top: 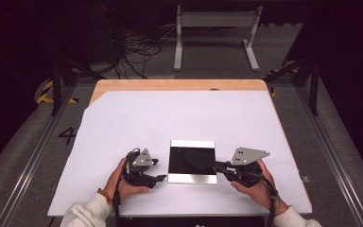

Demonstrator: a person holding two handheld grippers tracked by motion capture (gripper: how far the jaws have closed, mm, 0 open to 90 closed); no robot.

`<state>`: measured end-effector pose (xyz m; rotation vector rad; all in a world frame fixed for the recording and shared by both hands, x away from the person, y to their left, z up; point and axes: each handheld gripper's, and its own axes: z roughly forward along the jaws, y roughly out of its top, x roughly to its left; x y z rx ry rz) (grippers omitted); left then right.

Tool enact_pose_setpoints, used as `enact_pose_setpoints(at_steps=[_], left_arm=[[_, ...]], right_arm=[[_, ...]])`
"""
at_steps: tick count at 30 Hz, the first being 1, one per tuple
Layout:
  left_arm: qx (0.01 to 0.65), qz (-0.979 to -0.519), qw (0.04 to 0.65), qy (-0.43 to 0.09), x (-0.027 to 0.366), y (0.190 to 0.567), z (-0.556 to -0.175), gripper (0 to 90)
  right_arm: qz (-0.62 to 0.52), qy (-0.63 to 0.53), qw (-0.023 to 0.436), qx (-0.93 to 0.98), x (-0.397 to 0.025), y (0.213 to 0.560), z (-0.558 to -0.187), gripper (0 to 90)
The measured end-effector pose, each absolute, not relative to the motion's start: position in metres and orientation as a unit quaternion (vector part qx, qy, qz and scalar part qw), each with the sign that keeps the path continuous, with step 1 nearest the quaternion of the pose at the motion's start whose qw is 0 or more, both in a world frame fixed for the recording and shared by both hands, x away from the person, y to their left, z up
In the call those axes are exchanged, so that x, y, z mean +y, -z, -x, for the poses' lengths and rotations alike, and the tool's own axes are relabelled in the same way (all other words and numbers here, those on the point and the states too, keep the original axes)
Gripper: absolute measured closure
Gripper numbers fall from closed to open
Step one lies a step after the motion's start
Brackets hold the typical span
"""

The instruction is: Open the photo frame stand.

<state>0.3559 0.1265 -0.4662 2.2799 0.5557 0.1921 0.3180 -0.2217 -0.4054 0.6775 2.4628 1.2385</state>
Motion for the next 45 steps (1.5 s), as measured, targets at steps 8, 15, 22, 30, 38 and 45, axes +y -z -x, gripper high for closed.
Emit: enact_pose_setpoints(at_steps=[8,15,22,30,38,45], left_arm=[[0.217,-0.895,0.383,-0.074,0.126,0.466,-0.357,35.0],[0.213,-0.893,0.387,-0.081,0.126,0.464,-0.356,36.2],[0.216,-0.892,0.389,-0.081,0.126,0.463,-0.358,36.0],[0.216,-0.894,0.383,-0.085,0.125,0.463,-0.355,35.1],[0.215,-0.896,0.378,-0.089,0.126,0.463,-0.352,34.4],[0.216,-0.897,0.374,-0.093,0.124,0.465,-0.352,34.9]], right_arm=[[-0.233,-0.43,0.152,0.859,-0.222,0.406,-0.318,83.7],[-0.23,-0.43,0.151,0.86,-0.221,0.406,-0.317,81.0],[-0.232,-0.433,0.144,0.859,-0.222,0.406,-0.318,74.7],[-0.244,-0.44,0.129,0.854,-0.226,0.407,-0.317,60.3],[-0.258,-0.448,0.098,0.851,-0.228,0.411,-0.32,48.0],[-0.278,-0.468,0.077,0.835,-0.233,0.408,-0.325,45.1]])
